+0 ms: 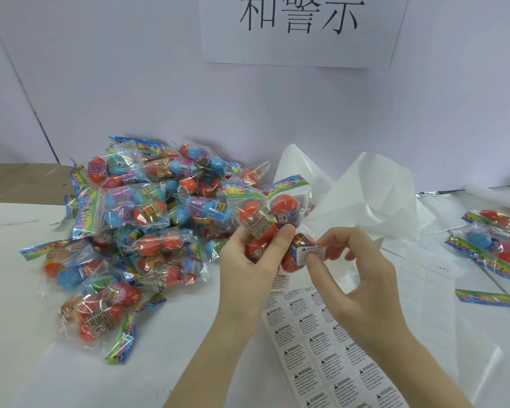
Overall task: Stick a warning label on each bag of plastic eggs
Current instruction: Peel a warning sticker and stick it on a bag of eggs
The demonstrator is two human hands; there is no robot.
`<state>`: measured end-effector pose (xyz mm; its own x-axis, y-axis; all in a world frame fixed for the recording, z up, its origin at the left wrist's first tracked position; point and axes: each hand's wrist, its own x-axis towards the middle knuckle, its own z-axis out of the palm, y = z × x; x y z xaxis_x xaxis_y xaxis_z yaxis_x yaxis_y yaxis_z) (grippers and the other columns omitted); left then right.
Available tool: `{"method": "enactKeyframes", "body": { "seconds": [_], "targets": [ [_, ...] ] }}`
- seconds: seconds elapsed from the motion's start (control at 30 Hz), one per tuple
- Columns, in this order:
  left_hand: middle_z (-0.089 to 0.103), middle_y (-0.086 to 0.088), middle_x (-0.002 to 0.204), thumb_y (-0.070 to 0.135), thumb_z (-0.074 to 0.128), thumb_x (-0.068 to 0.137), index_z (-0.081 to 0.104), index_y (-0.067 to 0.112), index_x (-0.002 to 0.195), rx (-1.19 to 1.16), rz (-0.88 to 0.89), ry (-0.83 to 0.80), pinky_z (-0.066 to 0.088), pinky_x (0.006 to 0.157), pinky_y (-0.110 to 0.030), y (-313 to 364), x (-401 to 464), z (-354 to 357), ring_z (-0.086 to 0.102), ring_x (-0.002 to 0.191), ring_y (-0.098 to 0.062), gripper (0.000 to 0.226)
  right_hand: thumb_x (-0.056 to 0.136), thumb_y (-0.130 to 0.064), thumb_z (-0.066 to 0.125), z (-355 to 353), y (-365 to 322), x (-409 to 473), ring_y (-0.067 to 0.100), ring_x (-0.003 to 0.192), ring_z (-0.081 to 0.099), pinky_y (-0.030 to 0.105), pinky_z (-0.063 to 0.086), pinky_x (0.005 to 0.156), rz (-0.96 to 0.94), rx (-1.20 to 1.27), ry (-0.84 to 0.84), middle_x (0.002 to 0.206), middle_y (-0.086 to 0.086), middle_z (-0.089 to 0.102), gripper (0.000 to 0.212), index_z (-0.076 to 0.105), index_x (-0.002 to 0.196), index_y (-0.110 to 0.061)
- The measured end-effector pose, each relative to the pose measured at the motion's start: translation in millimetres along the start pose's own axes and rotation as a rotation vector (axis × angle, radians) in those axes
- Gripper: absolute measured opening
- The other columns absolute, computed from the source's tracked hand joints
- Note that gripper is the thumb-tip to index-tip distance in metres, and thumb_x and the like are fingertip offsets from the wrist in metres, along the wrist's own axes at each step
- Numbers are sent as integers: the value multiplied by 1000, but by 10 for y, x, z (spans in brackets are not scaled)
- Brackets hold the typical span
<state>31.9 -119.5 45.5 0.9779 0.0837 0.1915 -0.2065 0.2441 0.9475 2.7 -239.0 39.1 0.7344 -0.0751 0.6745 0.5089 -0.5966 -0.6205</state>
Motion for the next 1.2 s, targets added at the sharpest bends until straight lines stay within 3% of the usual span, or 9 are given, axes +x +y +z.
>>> {"method": "enactKeyframes", "body": {
  "seconds": [0.13,0.27,0.47,0.6,0.77,0.87,1.0,1.1,1.2],
  "targets": [
    [63,8,56,34,70,63,64,18,72,0,-5,4,45,52,-13,2,-6,4,57,50,-4,20,77,-32,54,3,7,-3,2,76,49,8,32,76,-2,-23,3,75,-14,56,11,52,85,-24],
    [65,9,56,31,70,65,65,19,72,-7,-16,3,46,53,-13,14,-9,1,58,50,-2,15,77,-34,54,-3,-3,0,2,76,49,8,32,77,-2,-21,-3,78,-17,56,13,48,88,-36],
    [68,9,59,28,70,66,66,19,74,-36,-38,11,45,50,-10,45,-18,7,61,52,1,13,78,-44,51,-3,-23,-7,6,77,53,8,32,75,90,54,-18,76,-12,59,16,50,93,-38],
    [68,8,57,23,70,71,66,17,76,-66,-75,9,44,48,-9,71,-28,23,59,49,2,9,79,-49,45,-25,-43,15,-1,79,54,5,35,73,183,164,8,91,-14,59,25,52,100,-35],
    [67,3,64,43,70,51,67,15,81,-127,-143,-7,46,52,-15,84,-28,17,54,53,-6,41,72,-57,49,-35,-63,40,-4,79,54,6,35,73,269,253,9,88,-19,61,33,56,98,-38],
    [68,2,68,48,83,56,67,17,81,-132,-191,-51,50,64,-27,78,-21,-6,58,62,-12,42,66,-61,55,-44,-44,51,-5,76,54,6,37,70,332,312,9,84,-22,62,40,57,100,-40],
    [73,-3,76,42,78,43,72,23,75,-146,-175,-143,56,68,-26,75,-30,-39,69,71,-16,37,60,-63,60,-51,-8,51,4,76,56,14,44,72,408,375,-36,88,-17,61,46,60,101,-41],
    [72,-3,72,29,81,40,72,20,72,-148,-127,-197,52,59,-19,87,-44,-44,69,65,-13,34,66,-60,59,-65,-16,53,20,85,63,34,48,82,426,472,-139,89,-5,70,40,68,95,-33],
    [71,-2,68,23,83,45,71,16,71,-112,-83,-232,51,57,-18,97,-30,-52,68,61,-12,30,74,-52,58,-77,-60,75,7,68,59,15,42,68,366,501,-205,70,0,69,27,73,78,-30]
  ]
}}
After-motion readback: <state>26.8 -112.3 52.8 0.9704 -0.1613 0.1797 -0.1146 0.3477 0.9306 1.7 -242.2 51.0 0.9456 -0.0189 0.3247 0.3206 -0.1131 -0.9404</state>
